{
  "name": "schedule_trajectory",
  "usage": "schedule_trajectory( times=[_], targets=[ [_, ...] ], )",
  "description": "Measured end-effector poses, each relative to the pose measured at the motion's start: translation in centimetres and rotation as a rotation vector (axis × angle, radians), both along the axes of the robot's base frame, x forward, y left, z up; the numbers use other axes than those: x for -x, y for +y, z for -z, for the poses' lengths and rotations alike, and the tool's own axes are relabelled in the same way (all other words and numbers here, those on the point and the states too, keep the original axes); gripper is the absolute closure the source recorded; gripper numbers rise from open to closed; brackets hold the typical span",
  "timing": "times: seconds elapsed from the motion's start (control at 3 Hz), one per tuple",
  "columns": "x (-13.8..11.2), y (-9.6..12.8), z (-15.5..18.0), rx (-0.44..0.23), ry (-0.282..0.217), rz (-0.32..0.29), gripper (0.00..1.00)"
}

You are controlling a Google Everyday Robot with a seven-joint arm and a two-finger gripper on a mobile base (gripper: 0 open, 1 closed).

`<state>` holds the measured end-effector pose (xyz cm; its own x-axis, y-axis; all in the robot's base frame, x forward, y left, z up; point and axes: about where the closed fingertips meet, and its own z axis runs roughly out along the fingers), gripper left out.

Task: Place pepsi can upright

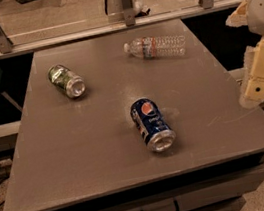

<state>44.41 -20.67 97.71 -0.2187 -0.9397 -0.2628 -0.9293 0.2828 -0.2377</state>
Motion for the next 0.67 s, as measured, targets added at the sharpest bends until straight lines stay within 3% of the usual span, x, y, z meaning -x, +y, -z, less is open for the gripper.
schedule_trajectory(
  times=[0.33, 0.67],
  targets=[
    [0.6, 3.8, 1.0, -0.058, 0.016, 0.011, 0.00],
    [1.8, 8.4, 3.1, -0.093, 0.072, 0.050, 0.00]
  ],
)
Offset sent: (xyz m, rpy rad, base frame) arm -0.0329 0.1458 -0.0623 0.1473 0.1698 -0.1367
